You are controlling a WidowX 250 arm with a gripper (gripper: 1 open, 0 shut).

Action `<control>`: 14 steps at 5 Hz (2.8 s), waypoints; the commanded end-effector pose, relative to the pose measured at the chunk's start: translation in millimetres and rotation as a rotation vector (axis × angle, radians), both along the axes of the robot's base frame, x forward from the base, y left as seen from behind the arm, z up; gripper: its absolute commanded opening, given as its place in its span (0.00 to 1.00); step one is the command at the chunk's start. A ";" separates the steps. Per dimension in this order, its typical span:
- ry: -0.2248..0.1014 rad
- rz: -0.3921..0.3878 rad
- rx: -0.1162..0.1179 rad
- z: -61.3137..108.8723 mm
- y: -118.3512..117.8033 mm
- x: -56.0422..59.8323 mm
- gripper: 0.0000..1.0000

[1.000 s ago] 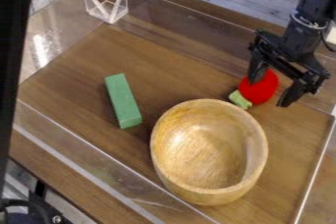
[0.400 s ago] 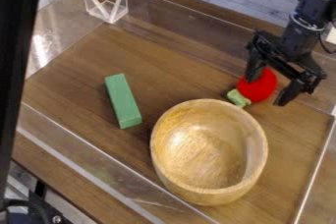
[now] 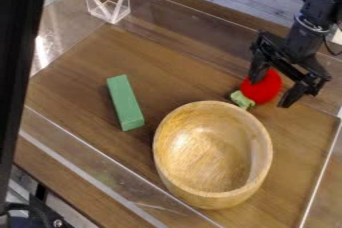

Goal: Move the red object to the left side of the table

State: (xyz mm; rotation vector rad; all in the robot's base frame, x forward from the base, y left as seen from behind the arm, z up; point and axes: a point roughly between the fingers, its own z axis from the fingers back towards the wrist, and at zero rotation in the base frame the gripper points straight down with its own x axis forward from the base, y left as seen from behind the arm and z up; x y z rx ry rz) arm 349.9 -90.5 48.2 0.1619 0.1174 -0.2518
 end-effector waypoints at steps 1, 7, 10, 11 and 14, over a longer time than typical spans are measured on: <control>-0.059 -0.003 -0.008 17.9 -3.6 8.7 1.00; -0.077 0.031 0.018 36.2 10.5 4.1 0.00; -0.170 0.169 0.066 102.8 77.2 -9.0 0.00; -0.168 0.136 0.051 93.5 69.4 -9.5 1.00; -0.196 0.001 -0.002 60.0 36.6 -3.2 1.00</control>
